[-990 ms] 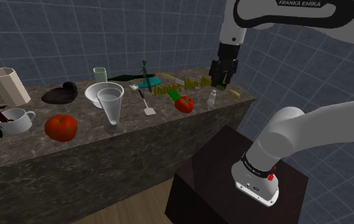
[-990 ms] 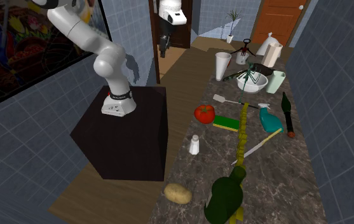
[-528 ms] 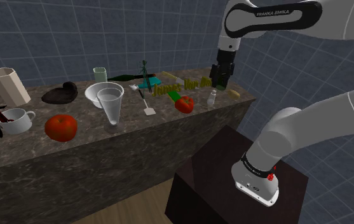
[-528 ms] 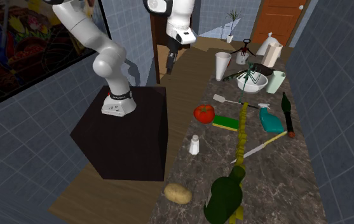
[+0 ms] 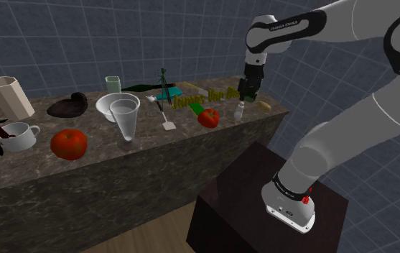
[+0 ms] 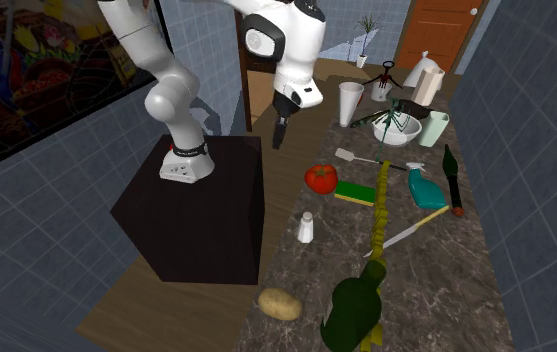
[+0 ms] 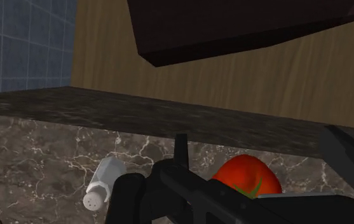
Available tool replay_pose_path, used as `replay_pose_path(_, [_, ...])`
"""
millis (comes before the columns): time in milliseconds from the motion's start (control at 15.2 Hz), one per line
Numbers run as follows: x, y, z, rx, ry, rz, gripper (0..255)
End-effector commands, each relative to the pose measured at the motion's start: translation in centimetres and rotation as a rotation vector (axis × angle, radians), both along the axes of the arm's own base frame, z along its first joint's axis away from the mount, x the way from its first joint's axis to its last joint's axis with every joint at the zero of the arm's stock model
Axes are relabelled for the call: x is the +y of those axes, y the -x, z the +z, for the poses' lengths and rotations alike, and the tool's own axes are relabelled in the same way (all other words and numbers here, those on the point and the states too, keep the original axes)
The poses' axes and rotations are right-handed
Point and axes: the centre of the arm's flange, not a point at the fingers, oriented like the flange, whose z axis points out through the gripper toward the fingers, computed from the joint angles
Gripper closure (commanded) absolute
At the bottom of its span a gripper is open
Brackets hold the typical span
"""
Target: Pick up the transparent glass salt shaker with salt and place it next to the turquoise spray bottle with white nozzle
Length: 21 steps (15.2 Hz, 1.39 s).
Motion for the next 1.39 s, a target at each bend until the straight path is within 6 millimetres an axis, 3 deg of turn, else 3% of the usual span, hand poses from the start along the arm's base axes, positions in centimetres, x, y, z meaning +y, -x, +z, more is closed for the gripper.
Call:
replay_pose_path(0, [-1.9, -1.2, -1.3, 0.001, 0.001, 0.009, 0])
replay_pose_path(1056, [-17.8, -9.6, -12.3, 0.018, 0.004, 0.068, 0])
replay_pose_path(1320, [-17.9, -9.4, -14.0, 0.018, 0.004, 0.069, 0])
